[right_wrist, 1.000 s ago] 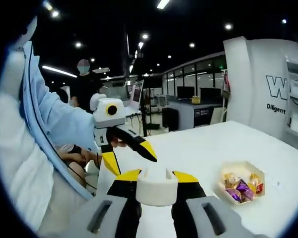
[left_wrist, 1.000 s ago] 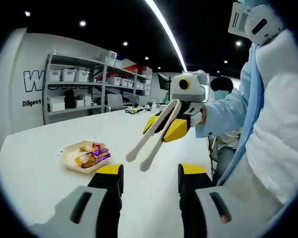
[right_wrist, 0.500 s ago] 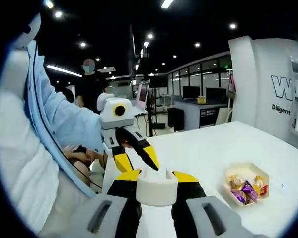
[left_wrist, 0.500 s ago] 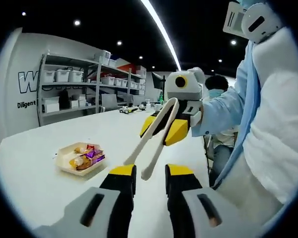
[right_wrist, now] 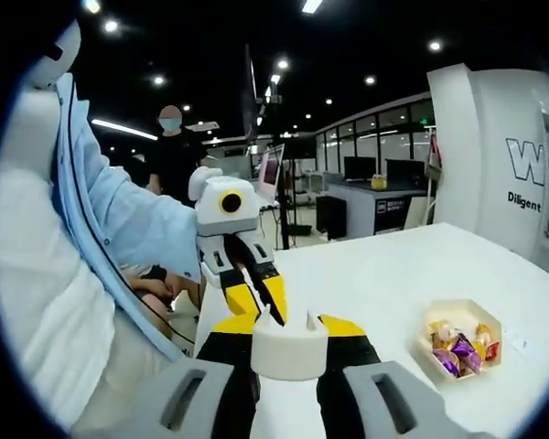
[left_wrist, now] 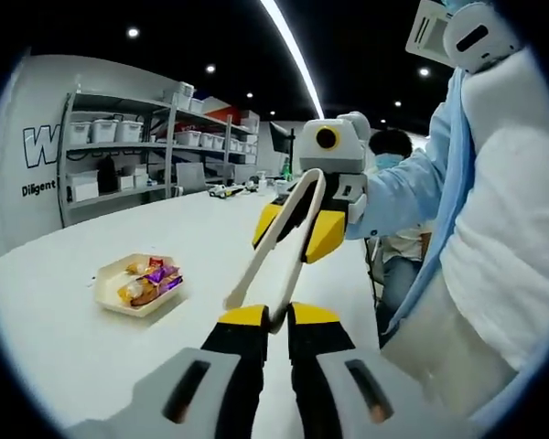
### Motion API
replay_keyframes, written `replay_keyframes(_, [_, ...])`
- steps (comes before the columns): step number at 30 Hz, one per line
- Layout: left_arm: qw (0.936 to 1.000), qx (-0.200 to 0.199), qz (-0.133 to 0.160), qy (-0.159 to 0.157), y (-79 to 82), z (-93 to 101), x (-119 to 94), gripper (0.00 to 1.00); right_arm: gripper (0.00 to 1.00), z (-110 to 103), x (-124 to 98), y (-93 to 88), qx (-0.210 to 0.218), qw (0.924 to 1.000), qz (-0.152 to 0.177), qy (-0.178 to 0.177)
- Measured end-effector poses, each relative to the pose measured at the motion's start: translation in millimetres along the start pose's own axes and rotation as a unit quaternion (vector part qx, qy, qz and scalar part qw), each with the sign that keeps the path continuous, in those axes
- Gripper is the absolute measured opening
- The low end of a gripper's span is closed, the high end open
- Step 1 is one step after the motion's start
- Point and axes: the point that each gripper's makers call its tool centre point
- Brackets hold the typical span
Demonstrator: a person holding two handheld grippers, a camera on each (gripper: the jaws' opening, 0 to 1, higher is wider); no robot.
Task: Place the target food into the container with the food tongs after gripping and lifting it, then release it inside without dropping or visibly crushing the food.
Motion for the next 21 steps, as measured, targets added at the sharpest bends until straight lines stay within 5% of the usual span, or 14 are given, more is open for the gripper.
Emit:
replay_keyframes(16, [0.9991, 0.023, -0.034, -0.012, -5.8, 8.5, 4.9, 0.01, 0.18, -0.7, 0.5, -9.2, -0.025, 0.9995, -0.01, 0.017])
replay_keyframes(21, [0.9992, 0.02, -0.03, -0.016, -3.8, 7.3, 5.8, 0.0, 0.15, 9.4, -3.3, -8.4, -0.02, 0.9998, -0.001, -0.005])
Point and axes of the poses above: the point that each gripper's makers call its tool centre point, and the gripper's own axes: x roughly forward along the fingers, z roughly to its right, y roughly out of its top, and after that the axes turned 14 degrees about -x, right-handed
